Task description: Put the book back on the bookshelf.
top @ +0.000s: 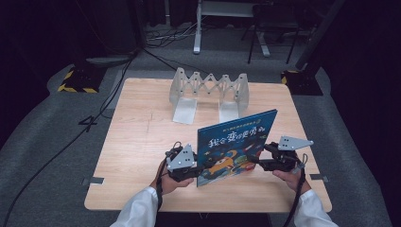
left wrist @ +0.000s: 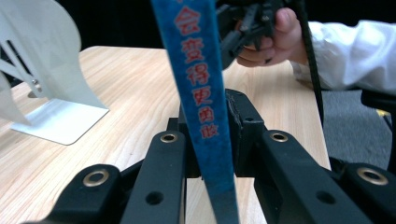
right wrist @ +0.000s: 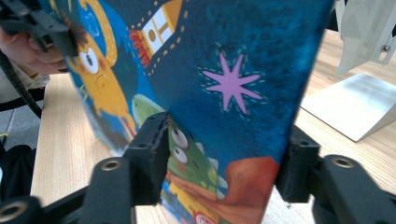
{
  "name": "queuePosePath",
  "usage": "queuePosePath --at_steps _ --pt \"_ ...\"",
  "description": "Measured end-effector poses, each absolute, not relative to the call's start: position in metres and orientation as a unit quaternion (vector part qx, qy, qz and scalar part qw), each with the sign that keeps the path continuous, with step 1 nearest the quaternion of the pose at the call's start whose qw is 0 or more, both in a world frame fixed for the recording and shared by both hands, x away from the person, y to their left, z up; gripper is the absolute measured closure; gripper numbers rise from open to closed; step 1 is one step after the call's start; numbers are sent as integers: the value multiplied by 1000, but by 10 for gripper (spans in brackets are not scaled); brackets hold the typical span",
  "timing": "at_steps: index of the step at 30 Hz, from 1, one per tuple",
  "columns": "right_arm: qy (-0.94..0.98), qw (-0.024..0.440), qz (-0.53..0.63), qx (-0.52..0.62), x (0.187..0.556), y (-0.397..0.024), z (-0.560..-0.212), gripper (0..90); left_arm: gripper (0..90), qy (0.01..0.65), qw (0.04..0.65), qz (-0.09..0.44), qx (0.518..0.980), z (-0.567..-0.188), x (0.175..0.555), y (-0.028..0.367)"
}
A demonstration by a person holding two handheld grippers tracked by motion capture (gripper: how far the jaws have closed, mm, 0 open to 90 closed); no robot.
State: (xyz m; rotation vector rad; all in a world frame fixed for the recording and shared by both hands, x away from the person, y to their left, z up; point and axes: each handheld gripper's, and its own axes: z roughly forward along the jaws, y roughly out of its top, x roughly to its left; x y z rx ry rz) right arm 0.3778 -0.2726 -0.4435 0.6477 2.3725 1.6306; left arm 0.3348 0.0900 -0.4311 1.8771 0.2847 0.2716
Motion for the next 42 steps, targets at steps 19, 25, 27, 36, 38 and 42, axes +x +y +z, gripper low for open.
queuePosePath --at_steps 19,25,27,36,38,42 --pt "797 120 550 218 369 -260 -445 511 763 154 627 105 757 -428 340 97" --pt "797 119 551 217 369 -259 -446 492 784 147 640 75 750 -430 343 96" --pt "797 120 551 217 369 -259 -446 484 791 145 645 66 748 -432 343 97" --pt "822 114 514 218 360 -263 -459 371 823 118 636 93 757 -431 331 93" --pt "825 100 512 220 358 -271 -465 352 823 114 635 94 759 -432 331 93" --pt "829 104 494 239 350 -288 -476 343 820 110 636 95 758 -433 328 92"
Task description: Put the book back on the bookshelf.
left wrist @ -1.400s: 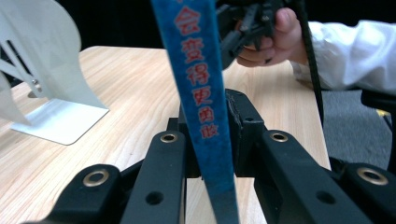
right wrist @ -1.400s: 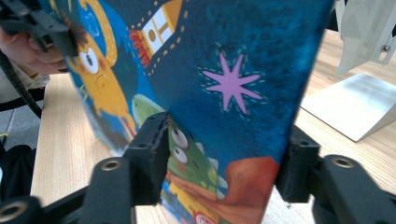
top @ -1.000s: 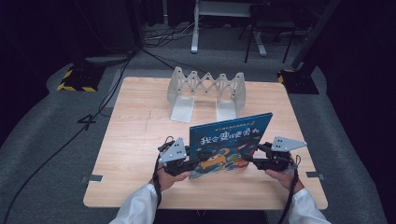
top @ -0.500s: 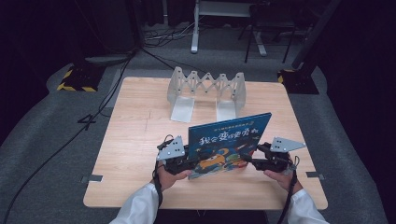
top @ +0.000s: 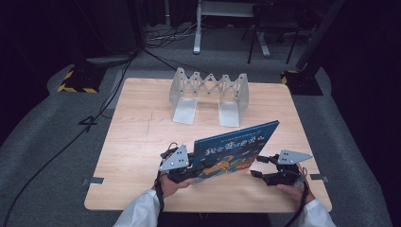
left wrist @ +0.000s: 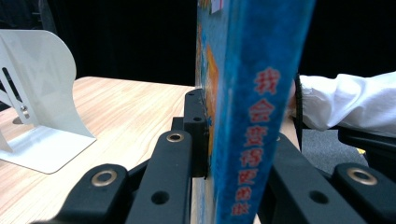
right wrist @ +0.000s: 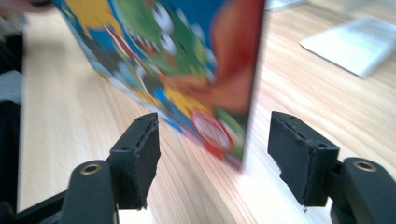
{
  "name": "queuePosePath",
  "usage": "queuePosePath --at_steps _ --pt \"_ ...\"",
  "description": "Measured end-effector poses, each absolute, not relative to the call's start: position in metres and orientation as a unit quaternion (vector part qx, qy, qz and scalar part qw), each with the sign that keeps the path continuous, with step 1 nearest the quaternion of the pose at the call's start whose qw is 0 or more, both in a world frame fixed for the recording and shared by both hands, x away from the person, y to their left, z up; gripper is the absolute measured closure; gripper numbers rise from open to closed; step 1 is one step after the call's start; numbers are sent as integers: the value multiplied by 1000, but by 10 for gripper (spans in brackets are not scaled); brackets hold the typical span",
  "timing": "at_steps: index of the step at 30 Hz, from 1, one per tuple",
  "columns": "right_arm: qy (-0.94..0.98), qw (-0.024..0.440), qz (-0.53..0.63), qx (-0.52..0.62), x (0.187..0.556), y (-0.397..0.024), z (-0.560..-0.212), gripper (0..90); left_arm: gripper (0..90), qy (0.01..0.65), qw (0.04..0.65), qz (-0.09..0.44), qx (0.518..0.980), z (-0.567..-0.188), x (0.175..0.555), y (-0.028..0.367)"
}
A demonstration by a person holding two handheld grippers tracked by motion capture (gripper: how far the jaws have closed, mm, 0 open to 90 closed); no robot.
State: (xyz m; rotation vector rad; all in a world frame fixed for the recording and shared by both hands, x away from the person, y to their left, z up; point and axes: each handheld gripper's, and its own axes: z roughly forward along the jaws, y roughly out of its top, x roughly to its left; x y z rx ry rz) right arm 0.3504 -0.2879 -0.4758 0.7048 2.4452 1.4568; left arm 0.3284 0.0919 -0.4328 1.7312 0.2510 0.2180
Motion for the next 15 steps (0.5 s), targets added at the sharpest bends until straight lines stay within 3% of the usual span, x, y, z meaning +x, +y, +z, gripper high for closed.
queuePosePath --at_steps 15 --pt "817 117 486 287 350 -312 -485 354 807 139 621 110 764 -444 333 89"
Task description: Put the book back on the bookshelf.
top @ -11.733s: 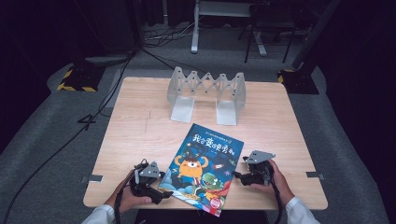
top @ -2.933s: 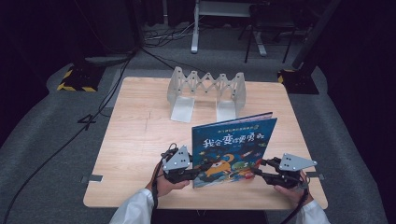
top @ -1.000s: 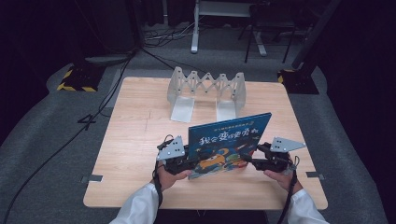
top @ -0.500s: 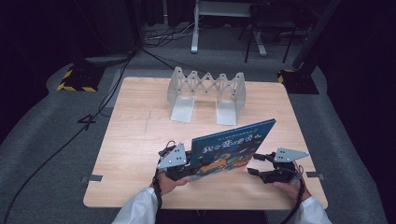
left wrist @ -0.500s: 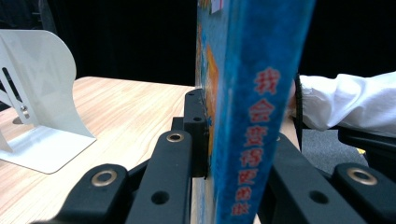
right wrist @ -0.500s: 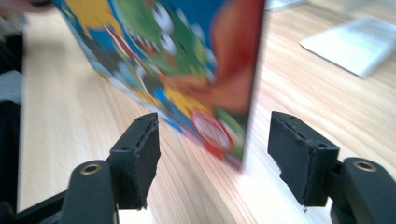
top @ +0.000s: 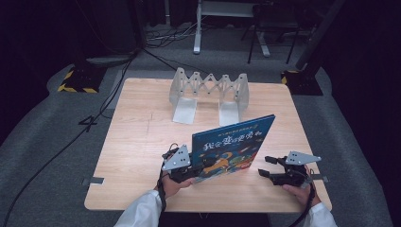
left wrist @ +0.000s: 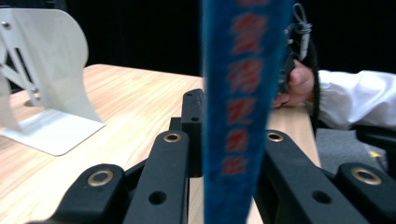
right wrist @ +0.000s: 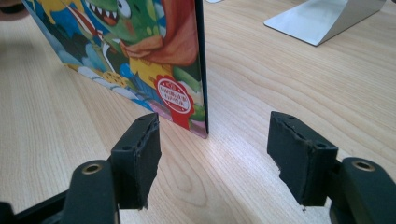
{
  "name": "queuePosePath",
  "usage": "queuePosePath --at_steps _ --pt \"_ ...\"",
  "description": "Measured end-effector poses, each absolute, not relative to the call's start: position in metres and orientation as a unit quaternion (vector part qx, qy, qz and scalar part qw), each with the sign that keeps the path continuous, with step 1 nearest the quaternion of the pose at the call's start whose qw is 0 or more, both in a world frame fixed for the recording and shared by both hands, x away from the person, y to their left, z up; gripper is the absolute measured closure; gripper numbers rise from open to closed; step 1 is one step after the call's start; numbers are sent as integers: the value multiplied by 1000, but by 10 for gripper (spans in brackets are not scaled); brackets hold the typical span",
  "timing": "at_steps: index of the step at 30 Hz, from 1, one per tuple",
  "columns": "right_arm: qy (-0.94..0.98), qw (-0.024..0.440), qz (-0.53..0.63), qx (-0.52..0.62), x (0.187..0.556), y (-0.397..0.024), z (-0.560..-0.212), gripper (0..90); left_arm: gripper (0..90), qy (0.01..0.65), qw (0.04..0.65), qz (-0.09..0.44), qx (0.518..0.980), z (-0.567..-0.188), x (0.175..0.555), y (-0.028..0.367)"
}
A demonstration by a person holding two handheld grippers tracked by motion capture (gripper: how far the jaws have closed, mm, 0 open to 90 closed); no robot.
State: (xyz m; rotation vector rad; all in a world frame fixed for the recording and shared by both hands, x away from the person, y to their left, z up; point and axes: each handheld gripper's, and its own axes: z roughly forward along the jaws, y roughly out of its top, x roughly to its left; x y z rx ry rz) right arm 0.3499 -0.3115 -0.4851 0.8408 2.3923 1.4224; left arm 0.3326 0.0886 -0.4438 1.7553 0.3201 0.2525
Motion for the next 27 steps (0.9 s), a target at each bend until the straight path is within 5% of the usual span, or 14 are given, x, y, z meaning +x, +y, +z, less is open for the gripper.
queuePosePath --at_steps 27 --pt "837 100 433 319 357 -304 -494 369 829 184 565 244 766 -412 339 106"
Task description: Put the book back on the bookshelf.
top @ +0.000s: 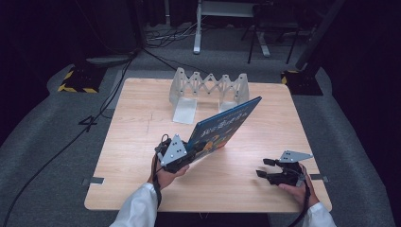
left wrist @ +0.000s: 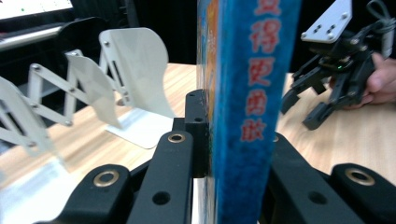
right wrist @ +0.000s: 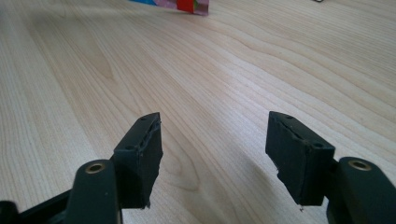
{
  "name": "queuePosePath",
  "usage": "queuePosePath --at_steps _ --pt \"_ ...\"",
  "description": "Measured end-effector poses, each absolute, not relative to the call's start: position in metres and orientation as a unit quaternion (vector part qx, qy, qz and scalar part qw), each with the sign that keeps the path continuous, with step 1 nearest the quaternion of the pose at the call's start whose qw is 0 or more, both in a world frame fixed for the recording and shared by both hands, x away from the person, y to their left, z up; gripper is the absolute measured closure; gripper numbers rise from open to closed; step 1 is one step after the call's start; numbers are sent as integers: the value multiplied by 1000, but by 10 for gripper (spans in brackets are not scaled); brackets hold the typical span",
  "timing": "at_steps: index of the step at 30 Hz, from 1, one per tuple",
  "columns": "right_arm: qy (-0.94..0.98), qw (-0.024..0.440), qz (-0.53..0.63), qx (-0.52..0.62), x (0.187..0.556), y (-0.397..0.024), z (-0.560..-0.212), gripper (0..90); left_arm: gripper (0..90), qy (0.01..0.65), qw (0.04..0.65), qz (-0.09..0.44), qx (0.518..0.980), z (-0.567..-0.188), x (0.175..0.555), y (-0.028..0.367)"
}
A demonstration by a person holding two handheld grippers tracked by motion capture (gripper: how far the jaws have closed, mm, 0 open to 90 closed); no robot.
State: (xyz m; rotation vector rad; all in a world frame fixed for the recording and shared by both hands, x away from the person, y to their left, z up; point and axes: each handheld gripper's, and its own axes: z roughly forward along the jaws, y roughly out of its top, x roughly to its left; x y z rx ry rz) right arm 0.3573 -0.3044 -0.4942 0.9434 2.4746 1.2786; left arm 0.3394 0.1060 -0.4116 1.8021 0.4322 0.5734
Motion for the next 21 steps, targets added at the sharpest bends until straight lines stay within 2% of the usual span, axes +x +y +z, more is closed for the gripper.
queuePosePath --at_steps 21 --pt "839 90 421 333 360 -303 -498 364 830 243 479 357 764 -382 360 151"
